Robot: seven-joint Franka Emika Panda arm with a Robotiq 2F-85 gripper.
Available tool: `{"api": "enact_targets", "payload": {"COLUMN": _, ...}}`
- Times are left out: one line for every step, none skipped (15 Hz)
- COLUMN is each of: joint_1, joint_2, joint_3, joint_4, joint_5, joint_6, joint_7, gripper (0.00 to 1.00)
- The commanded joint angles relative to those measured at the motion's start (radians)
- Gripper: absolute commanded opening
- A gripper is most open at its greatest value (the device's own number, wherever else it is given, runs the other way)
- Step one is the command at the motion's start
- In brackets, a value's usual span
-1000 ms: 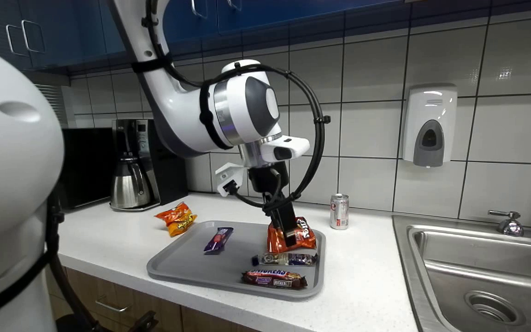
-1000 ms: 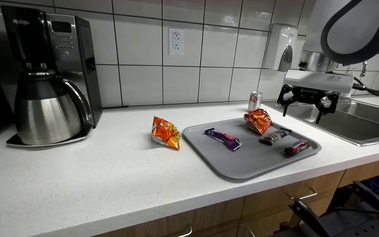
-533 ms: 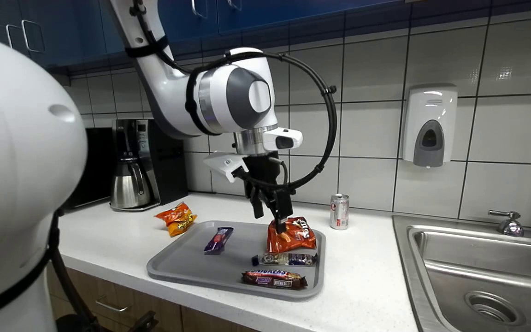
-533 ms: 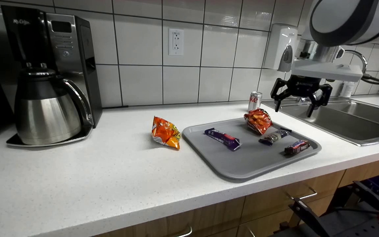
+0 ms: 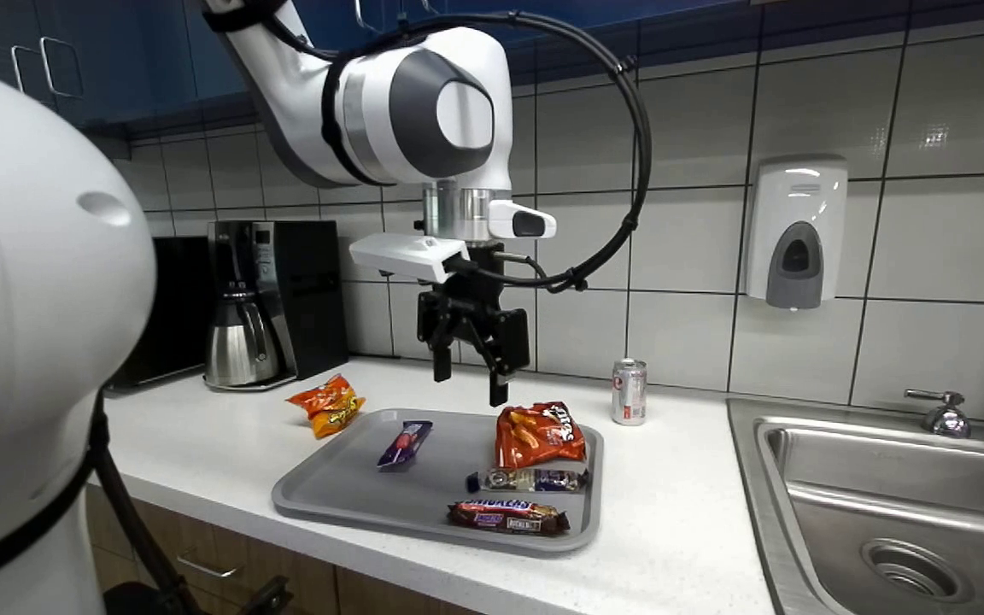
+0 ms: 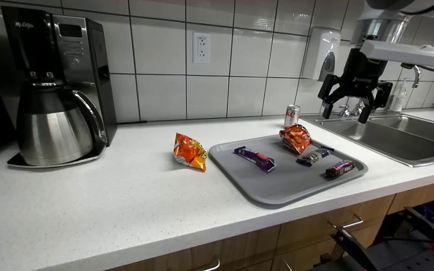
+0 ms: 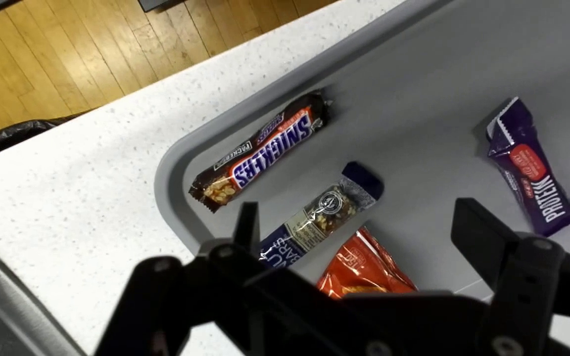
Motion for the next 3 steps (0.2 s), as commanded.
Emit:
{"api": "enact_targets", "payload": {"joint_1": -0.06, "joint_2": -0.006, "joint_3": 0.063, "joint_4": 0.0, "joint_5": 0.034, "joint_6": -0.011, "joint_7": -0.033, "gripper": 1.0}}
{"api": "enact_targets", "payload": {"joint_1": -0.062, "joint_2": -0.01, "joint_3": 0.064, "joint_4": 0.0, "joint_5": 0.034, "joint_6": -0.015, "joint_7": -0.035, "gripper": 1.0}}
{"api": "enact_targets", "payload": {"joint_1": -0.063, "joint_2": -0.011, "joint_3": 0.064, "joint_4": 0.0, "joint_5": 0.033, "joint_6": -0.016, "joint_7": -0.037, "gripper": 1.0}}
